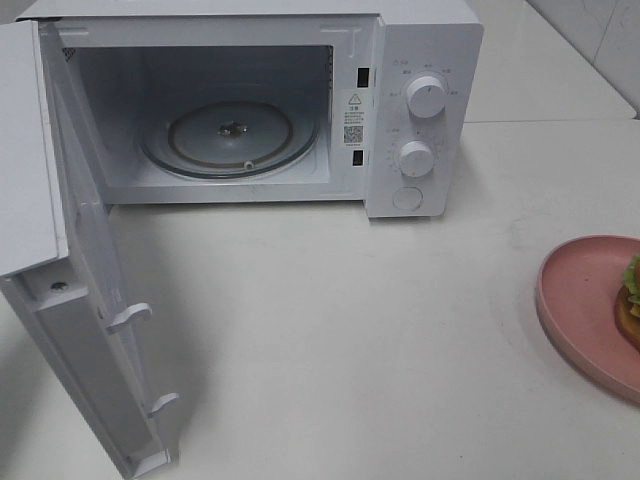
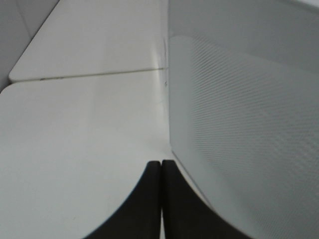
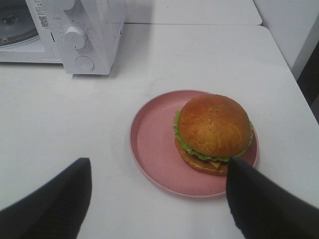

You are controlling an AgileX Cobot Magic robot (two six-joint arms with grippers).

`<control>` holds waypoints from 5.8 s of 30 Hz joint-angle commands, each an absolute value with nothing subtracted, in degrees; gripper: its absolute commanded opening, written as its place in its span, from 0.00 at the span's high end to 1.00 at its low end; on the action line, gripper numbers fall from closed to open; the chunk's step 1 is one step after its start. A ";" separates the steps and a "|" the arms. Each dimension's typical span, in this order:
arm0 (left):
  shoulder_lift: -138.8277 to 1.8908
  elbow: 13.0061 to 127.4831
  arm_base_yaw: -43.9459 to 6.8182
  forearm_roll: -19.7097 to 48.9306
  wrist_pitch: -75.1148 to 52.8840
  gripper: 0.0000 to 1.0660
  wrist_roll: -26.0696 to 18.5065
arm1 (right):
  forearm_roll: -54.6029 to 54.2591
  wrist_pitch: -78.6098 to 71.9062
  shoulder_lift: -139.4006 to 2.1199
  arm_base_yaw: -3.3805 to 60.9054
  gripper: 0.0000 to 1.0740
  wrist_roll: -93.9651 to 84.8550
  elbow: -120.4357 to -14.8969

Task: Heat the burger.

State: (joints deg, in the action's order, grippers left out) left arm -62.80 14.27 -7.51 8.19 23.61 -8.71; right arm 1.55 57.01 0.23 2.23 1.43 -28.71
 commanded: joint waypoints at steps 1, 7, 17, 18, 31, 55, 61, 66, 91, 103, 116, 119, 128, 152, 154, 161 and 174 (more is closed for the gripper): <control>-68.01 14.15 -9.51 7.22 31.86 1.00 -4.64 | 1.78 57.01 1.89 2.01 0.31 1.09 -28.59; -75.06 14.32 -9.68 2.64 36.33 1.00 -0.86 | 1.78 57.01 1.89 2.01 0.31 1.09 -28.59; -84.68 15.64 -9.80 -10.60 48.13 1.00 10.77 | 1.78 57.01 1.89 2.01 0.31 1.09 -28.59; -84.68 15.64 -9.80 -10.60 48.13 1.00 10.77 | 1.78 57.01 1.89 2.01 0.31 1.09 -28.59; -92.19 26.30 -18.74 -9.05 47.56 1.00 11.75 | 1.78 57.01 1.89 2.01 0.31 1.09 -28.59; -106.80 49.05 -34.21 7.51 40.85 1.00 5.56 | 1.78 57.01 1.89 2.01 0.31 1.09 -28.59; -110.07 54.89 -34.95 8.82 37.82 1.00 5.33 | 1.78 57.01 1.89 2.01 0.31 1.09 -28.59; -112.19 58.90 -34.95 9.45 36.84 1.00 5.33 | 1.78 57.01 1.89 2.01 0.31 1.09 -28.59; -113.10 67.55 -37.07 7.62 20.86 1.00 4.93 | 1.78 57.01 1.89 2.01 0.31 1.09 -28.59; -104.91 67.55 -39.94 6.76 -12.89 0.05 4.93 | 1.78 57.01 1.89 2.01 0.31 1.09 -28.59; -95.00 67.55 -39.94 5.67 -46.93 0.06 5.10 | 1.78 57.01 1.89 2.01 0.31 1.15 -28.59; -92.82 67.55 -38.33 5.67 -51.22 0.06 5.61 | 1.78 57.01 1.89 2.01 0.31 1.15 -28.59; -84.86 67.55 -24.75 5.90 -61.13 0.06 4.58 | 1.78 57.01 1.89 2.01 0.31 1.15 -28.59; -54.72 43.09 0.11 7.10 -63.14 0.06 -0.69 | 1.78 57.01 1.89 2.01 0.31 1.15 -28.59; -51.45 41.20 0.11 7.10 -62.91 0.06 -1.03 | 1.78 57.01 1.89 2.01 0.31 1.15 -28.59; -41.48 36.27 0.00 7.33 -62.11 0.06 -3.44 | 1.78 57.01 1.89 2.01 0.31 1.15 -28.59; -17.99 29.68 0.00 6.13 -61.36 0.06 -3.67 | 1.78 57.01 1.89 2.01 0.31 1.15 -28.59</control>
State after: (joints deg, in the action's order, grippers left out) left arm -22.23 30.14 0.00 6.53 -62.45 -3.44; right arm 1.49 57.07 0.23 2.23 1.43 -28.71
